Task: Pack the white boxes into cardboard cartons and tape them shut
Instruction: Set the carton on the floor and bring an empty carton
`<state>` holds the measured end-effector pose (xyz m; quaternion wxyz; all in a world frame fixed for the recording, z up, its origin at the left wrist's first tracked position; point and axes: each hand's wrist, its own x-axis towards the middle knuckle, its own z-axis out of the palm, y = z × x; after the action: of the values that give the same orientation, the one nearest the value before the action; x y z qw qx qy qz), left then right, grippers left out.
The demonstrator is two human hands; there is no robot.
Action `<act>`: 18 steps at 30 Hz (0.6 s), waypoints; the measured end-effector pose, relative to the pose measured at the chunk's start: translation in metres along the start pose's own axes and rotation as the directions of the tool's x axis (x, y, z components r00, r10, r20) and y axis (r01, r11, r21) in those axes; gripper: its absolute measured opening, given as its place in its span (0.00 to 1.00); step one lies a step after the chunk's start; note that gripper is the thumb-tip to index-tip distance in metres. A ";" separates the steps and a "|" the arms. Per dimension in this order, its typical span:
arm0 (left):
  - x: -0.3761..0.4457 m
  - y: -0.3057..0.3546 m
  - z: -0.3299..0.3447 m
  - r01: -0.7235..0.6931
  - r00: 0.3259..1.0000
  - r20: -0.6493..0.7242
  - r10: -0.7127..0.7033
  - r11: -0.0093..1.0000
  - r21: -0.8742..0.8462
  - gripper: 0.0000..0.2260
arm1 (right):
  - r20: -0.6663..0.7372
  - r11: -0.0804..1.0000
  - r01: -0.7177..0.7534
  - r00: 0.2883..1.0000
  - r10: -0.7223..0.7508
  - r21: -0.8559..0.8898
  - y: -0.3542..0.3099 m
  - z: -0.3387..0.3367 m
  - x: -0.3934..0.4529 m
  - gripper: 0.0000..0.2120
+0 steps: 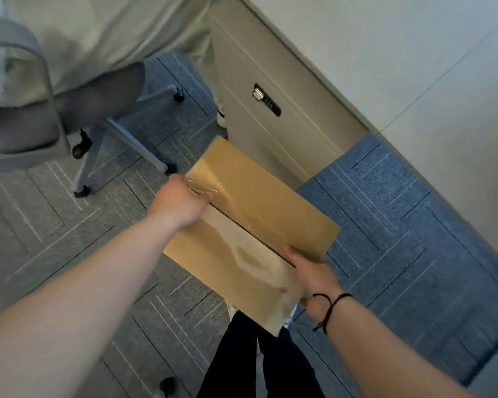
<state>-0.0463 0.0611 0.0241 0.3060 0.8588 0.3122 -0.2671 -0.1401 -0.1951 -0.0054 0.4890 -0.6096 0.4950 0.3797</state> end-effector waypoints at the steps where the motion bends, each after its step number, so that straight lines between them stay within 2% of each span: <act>1: -0.011 0.003 -0.013 -0.003 1.000 -0.008 0.002 1.000 -0.029 0.28 | -0.003 1.000 0.021 1.000 -0.021 0.018 -0.006 -0.002 -0.021 0.34; 3: -0.033 0.010 -0.036 0.006 1.000 -0.021 -0.007 0.998 -0.062 0.26 | -0.015 0.995 0.065 0.998 -0.064 0.082 -0.016 -0.006 -0.057 0.21; 5: -0.056 0.016 -0.057 0.001 0.999 -0.047 -0.004 0.998 -0.070 0.27 | -0.017 0.990 0.115 0.993 -0.114 0.087 -0.021 -0.010 -0.084 0.17; 9: -0.104 0.025 -0.092 -0.005 0.991 -0.134 -0.003 0.998 -0.062 0.28 | -0.025 0.978 0.187 0.982 -0.186 0.091 -0.028 -0.019 -0.133 0.23; 14: -0.167 0.034 -0.136 -0.020 0.980 -0.200 0.018 1.000 -0.008 0.30 | -0.001 0.960 0.278 0.960 -0.278 0.032 -0.029 -0.042 -0.201 0.21; 18: -0.222 0.056 -0.161 -0.071 0.962 -0.258 0.089 0.994 0.077 0.33 | 0.020 0.938 0.346 0.938 -0.346 0.011 -0.031 -0.071 -0.249 0.20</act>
<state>-0.1113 0.0553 0.2959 0.2436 0.9083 0.3056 -0.1495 -0.1670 -0.2048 0.2541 0.5557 -0.6811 0.3765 0.2926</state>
